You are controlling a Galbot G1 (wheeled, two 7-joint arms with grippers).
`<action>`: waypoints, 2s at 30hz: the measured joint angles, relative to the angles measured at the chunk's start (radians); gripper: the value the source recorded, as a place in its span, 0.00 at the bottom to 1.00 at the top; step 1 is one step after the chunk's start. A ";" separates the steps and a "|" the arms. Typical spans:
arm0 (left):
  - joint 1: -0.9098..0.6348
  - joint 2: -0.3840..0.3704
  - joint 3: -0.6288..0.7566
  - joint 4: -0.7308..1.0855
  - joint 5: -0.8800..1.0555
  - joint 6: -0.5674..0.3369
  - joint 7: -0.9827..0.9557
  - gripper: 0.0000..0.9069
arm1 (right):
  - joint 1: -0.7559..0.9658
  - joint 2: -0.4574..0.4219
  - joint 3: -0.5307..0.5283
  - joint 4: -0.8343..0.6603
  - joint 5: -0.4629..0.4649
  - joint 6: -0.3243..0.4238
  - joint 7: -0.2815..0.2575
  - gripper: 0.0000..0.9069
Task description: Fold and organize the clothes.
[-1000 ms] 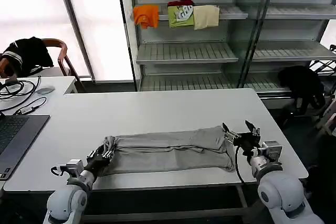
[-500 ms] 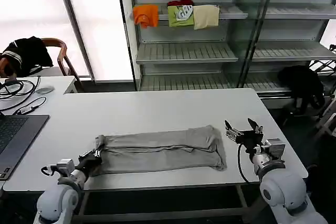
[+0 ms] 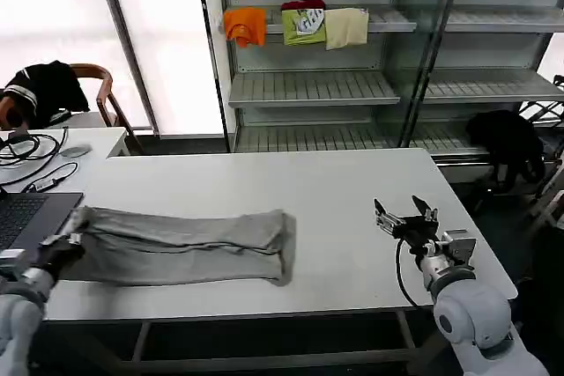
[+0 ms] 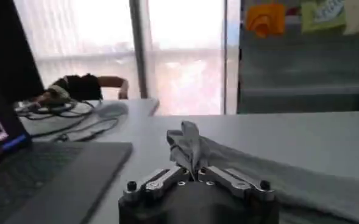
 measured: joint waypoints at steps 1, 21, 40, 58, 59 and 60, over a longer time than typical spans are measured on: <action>-0.004 0.022 -0.010 0.012 0.002 -0.002 0.002 0.01 | -0.002 0.002 0.000 0.000 0.000 0.000 0.000 1.00; -0.024 0.038 0.117 -0.059 0.115 0.030 -0.044 0.01 | -0.053 0.019 0.036 0.009 -0.018 0.008 0.001 1.00; -0.080 -0.029 0.428 -0.146 0.153 0.078 -0.112 0.01 | -0.100 0.034 0.071 0.017 -0.032 0.009 0.002 1.00; -0.150 -0.079 0.611 -0.161 0.168 0.086 -0.132 0.02 | -0.142 0.053 0.085 0.026 -0.056 0.012 -0.004 1.00; -0.155 -0.082 0.620 -0.158 0.170 0.086 -0.131 0.02 | -0.144 0.054 0.085 0.026 -0.057 0.013 -0.004 1.00; -0.159 -0.085 0.627 -0.156 0.171 0.086 -0.130 0.11 | -0.145 0.055 0.084 0.024 -0.059 0.014 -0.004 1.00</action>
